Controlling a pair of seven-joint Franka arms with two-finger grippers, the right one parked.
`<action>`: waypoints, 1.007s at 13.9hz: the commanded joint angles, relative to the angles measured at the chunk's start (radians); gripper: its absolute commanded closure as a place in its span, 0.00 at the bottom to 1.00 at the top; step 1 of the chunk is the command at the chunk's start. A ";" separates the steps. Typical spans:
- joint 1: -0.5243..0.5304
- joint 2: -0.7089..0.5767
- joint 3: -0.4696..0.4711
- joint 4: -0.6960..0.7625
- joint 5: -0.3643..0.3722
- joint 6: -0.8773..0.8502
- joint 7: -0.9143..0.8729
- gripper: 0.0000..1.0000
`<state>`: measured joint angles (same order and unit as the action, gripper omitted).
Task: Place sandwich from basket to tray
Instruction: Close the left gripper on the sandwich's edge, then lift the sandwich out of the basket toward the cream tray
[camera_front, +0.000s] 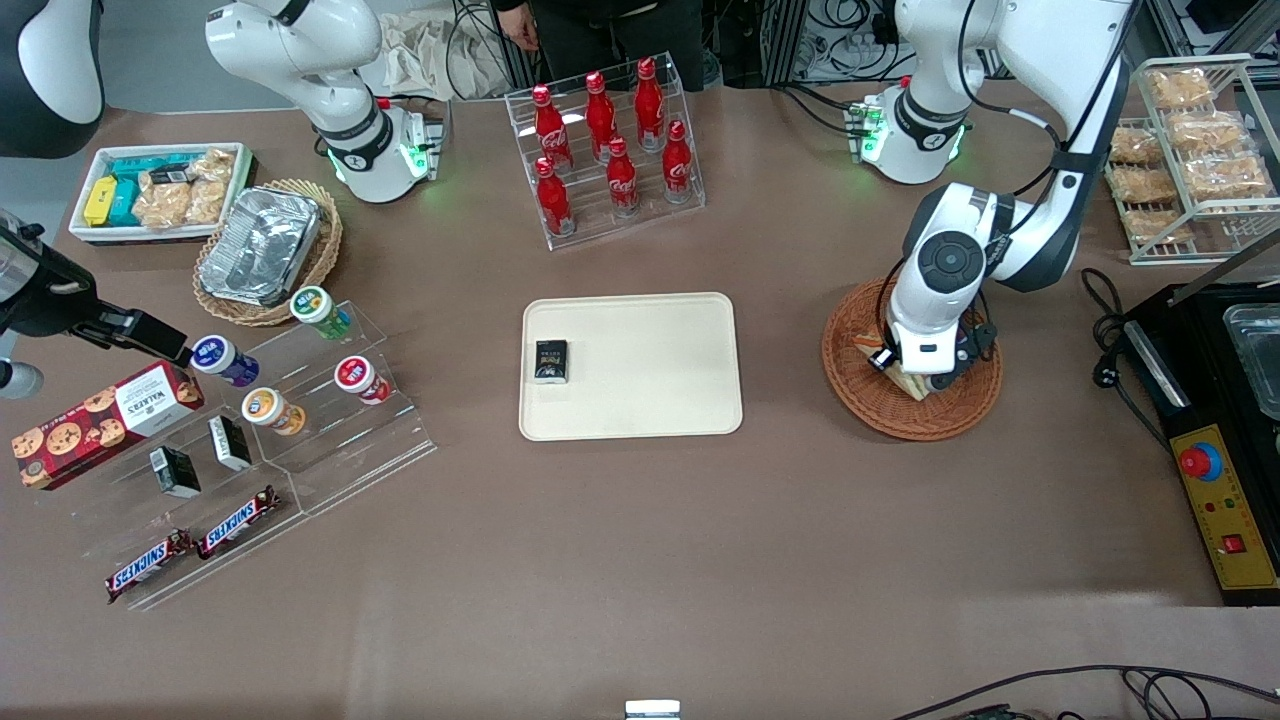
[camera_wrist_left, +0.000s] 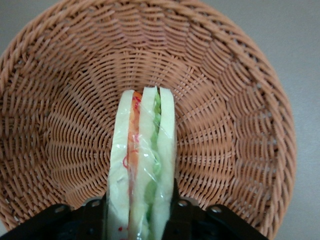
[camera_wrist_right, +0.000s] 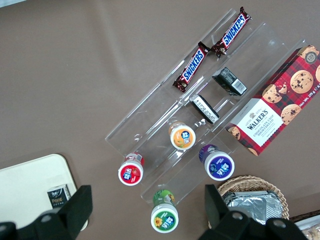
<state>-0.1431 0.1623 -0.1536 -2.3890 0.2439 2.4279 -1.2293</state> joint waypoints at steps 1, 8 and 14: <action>0.002 -0.122 0.000 -0.007 0.023 -0.056 0.022 1.00; 0.002 -0.377 0.002 0.236 -0.221 -0.579 0.433 1.00; -0.035 -0.389 -0.058 0.448 -0.350 -0.733 0.513 1.00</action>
<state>-0.1548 -0.2521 -0.1710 -1.9948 -0.0639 1.7111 -0.7178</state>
